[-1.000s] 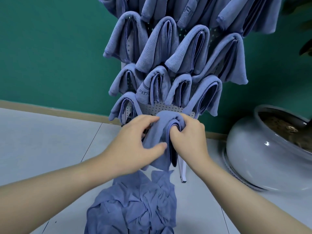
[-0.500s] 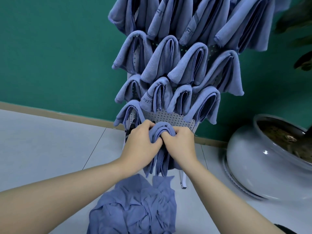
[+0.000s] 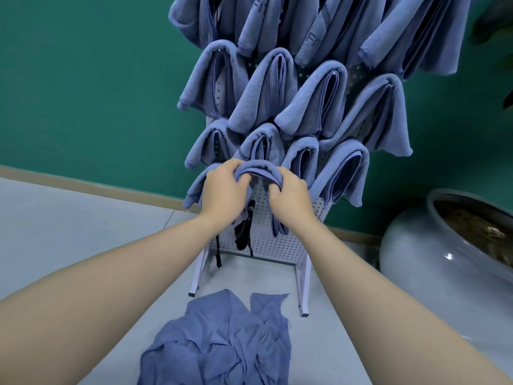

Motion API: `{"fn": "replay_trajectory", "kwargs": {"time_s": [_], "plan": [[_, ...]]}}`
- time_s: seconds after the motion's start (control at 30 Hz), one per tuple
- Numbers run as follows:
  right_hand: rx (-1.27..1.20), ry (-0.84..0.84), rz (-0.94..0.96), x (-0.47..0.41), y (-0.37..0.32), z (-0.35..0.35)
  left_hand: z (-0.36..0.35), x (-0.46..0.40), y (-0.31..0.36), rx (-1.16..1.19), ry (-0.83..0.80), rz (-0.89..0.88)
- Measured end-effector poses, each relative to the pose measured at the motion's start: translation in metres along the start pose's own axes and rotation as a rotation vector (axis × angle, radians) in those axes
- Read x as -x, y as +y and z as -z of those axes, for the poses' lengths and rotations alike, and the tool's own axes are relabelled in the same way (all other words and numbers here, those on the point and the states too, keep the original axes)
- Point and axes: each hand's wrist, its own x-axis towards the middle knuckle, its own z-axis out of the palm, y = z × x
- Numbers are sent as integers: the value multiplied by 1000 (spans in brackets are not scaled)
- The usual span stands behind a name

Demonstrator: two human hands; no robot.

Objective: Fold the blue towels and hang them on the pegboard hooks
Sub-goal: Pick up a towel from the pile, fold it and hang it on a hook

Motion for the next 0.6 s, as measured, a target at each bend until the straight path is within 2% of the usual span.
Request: {"fn": "replay_trajectory", "kwargs": {"time_s": [0.27,0.6], "plan": [[72,8,-19,-37,23,-24,-27,-29,-31,-18,21,-24],[29,73,-42,-60,63,-64,-69,-48,-69,-46,18,-37]]}}
